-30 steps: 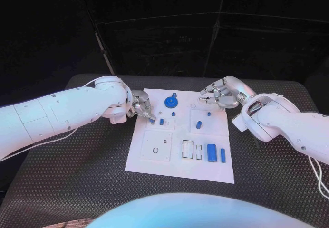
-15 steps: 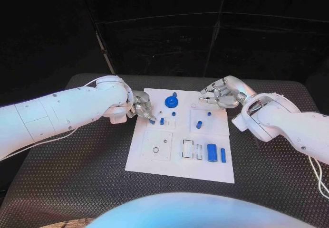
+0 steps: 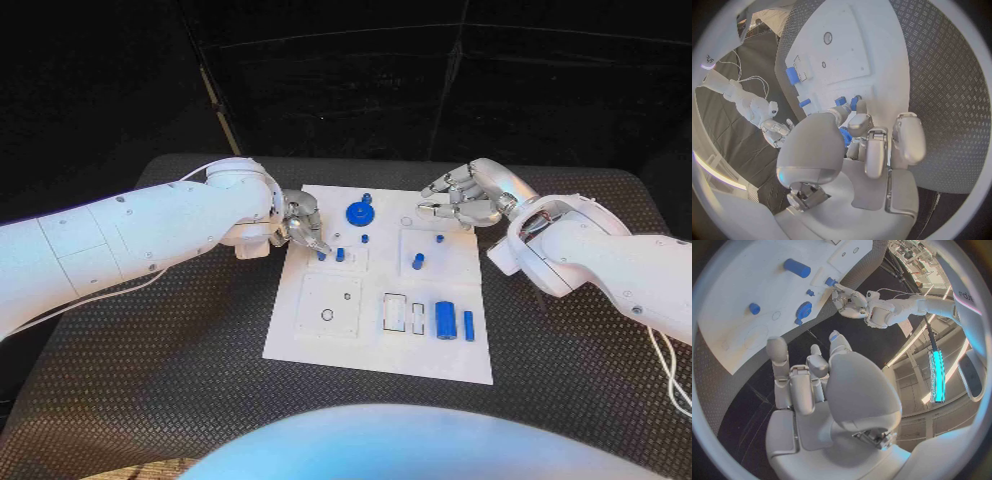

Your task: Assemble the parts on the task board

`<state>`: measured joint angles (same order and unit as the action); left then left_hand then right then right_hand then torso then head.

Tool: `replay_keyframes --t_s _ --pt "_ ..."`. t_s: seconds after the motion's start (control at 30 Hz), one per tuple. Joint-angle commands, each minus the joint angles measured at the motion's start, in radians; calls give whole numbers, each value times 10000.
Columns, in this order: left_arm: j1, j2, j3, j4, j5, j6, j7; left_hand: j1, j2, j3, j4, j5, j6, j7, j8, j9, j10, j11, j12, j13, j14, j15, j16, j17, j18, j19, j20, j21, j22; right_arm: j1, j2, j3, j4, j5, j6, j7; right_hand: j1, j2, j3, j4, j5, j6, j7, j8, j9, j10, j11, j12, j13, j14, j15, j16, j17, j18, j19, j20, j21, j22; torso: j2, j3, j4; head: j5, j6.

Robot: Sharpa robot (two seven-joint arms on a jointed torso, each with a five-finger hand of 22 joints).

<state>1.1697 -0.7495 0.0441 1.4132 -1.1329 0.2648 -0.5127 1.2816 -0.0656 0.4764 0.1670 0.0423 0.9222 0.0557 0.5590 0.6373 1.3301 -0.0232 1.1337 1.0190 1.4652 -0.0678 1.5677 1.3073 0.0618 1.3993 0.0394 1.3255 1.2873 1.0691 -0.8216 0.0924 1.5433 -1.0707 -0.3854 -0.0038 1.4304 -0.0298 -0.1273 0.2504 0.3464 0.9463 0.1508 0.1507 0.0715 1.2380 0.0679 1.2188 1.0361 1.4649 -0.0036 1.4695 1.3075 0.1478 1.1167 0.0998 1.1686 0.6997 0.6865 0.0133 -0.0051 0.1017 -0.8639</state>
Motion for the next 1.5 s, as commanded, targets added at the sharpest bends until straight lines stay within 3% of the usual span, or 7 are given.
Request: replay_keyframes --t_s 0.03,1.23,1.5 --pt "-25 42 -13 14 -116 216 52 80 -15 1084 -1002 65 -12 -54 59 -17 42 12 -41 -16 1056 -64 31 2635 131 19 -24 -61 8 15 1 6 24 -23 61 67 7 88 -37 1 65 -15 -1 61 -9 -12 -32 -14 12 574 -58 -50 352 66 -39 5 -47 -9 -1 -1 1 -11 -12" --pt "-40 125 -13 -123 -607 447 9 24 -142 1440 -1155 66 -14 -44 122 29 54 15 -64 -40 1056 -59 31 2635 127 29 -20 -59 36 15 12 6 17 -23 86 58 25 95 -47 1 82 -17 -2 66 -9 -15 -33 -15 8 573 -59 -57 344 68 -39 3 -57 -21 -5 4 -5 -28 -70" --pt "-44 177 -14 -107 -528 569 14 -198 -343 1572 -1180 67 152 -97 220 63 142 -13 -6 14 1056 -61 31 2635 119 51 -17 -39 78 15 5 6 21 -23 85 53 25 95 -47 1 82 -17 -2 66 -9 -15 -33 -15 8 573 -59 -57 344 68 -39 3 -57 -21 -5 6 -1 -41 -87"
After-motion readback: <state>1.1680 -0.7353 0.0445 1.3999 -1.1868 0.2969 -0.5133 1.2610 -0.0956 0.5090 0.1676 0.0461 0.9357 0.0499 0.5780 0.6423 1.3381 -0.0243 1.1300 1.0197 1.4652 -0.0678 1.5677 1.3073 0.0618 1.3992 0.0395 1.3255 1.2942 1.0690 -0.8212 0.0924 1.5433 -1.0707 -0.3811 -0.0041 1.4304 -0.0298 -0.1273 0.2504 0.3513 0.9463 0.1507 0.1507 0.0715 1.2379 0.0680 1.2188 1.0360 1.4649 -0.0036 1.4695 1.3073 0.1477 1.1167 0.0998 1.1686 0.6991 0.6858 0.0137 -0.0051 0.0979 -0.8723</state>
